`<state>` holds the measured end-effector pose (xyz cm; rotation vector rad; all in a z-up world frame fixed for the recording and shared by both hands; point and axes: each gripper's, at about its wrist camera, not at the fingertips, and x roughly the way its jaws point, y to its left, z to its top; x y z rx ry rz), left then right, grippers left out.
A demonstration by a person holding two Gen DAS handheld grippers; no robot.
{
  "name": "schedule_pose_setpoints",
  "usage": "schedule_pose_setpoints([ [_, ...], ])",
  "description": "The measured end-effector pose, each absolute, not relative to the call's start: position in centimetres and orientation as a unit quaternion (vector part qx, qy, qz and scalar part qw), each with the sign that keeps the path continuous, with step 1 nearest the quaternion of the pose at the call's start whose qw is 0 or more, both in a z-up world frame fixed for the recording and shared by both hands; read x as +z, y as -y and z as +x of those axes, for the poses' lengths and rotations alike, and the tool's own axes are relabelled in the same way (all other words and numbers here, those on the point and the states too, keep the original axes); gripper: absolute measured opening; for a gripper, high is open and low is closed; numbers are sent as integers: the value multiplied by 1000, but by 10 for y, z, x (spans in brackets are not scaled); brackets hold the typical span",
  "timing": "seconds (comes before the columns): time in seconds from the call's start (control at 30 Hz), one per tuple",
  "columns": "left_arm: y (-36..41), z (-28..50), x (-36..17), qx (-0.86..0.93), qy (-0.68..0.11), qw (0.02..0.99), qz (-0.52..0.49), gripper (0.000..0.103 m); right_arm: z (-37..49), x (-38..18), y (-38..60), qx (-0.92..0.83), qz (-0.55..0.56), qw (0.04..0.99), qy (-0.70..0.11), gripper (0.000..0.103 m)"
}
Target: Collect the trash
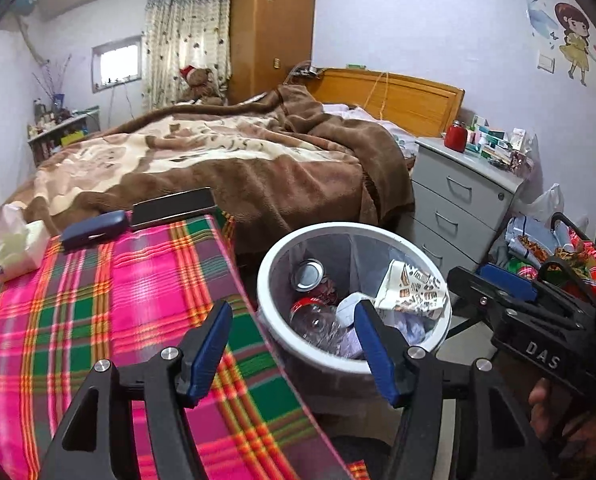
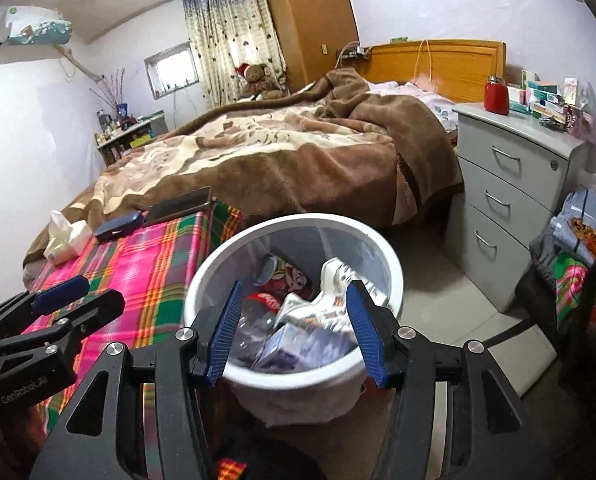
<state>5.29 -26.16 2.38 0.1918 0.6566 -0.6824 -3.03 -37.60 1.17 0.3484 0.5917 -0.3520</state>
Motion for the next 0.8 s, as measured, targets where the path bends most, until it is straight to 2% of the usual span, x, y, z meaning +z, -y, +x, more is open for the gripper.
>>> schedule_pose_setpoints([
  [0.47,215,8,14,-278,-304,907,85,63,-59,7,340,-198,143,932,-267,55],
  [0.8,210,-5,12,-271,-299,911,86,63,-68,2,332,-200,157,931,-262,55],
])
